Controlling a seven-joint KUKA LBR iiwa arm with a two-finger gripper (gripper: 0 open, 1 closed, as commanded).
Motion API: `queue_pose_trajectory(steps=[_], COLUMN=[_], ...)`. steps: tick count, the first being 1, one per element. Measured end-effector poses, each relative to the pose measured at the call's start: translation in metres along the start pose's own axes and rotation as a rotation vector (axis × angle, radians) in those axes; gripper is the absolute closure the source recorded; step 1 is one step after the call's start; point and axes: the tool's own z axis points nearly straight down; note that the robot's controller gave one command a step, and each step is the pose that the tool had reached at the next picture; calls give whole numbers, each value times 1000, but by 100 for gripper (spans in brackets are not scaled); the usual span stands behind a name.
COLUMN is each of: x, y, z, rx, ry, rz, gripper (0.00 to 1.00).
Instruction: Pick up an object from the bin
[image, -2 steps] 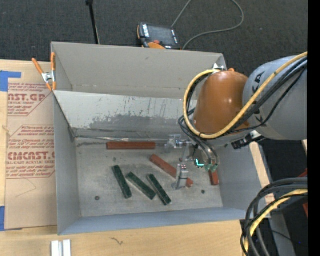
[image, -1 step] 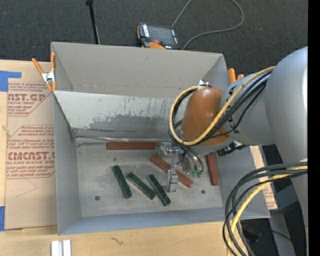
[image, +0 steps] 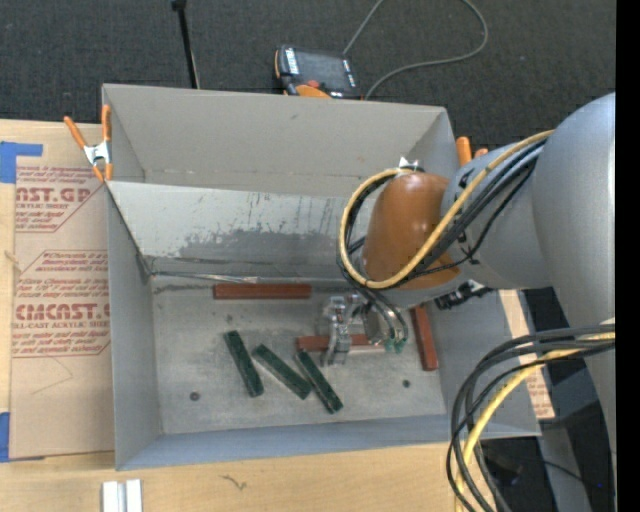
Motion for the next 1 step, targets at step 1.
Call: queue_pose_trajectory(steps=[1], x=[4], y=[16], z=[-144], rx=[0], ry=[-8], rz=[-11], gripper=[100])
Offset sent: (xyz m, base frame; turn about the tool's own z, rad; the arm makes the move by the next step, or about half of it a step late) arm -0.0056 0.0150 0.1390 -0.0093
